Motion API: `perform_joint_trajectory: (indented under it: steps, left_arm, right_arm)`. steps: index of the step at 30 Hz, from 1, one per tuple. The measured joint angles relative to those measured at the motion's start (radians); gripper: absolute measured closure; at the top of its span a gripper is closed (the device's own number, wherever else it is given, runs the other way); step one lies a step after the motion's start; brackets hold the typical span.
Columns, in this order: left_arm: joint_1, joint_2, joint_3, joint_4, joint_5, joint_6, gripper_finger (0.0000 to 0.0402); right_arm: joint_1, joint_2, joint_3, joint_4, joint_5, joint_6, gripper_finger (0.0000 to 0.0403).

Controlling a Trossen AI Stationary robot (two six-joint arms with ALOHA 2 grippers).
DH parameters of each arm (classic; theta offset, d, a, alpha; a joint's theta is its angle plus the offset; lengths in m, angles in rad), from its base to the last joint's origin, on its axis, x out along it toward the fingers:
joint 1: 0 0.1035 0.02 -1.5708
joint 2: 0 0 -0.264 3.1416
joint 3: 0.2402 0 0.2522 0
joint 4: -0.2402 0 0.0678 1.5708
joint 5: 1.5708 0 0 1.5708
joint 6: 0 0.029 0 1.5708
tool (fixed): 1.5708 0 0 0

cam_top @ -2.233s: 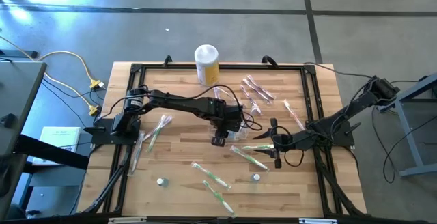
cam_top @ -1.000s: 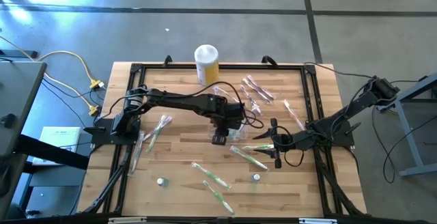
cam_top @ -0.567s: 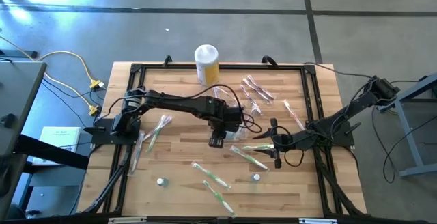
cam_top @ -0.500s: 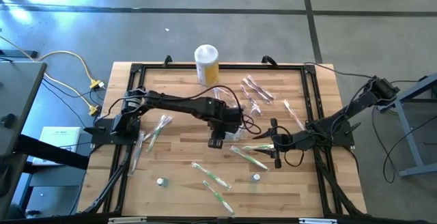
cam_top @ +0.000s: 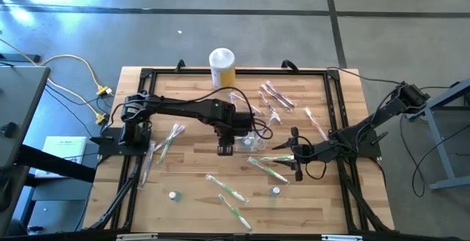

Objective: Pick & Place toothbrushing station
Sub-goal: Put the mouthwash bottle into the transparent organizer

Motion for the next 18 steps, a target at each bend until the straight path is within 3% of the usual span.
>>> perform_joint_trajectory:
  steps: [7,18]
  left_arm:
    - [-0.022,0.001,-0.001,-0.117,-0.004,-0.079,0.027]
    - [-0.173,0.001,-0.001,-0.216,-0.001,-0.111,0.027]
  right_arm:
    - [0.0,0.0,0.0,0.014,0.003,-0.031,0.0211]
    - [0.0,0.0,0.001,0.044,-0.037,-0.033,0.0211]
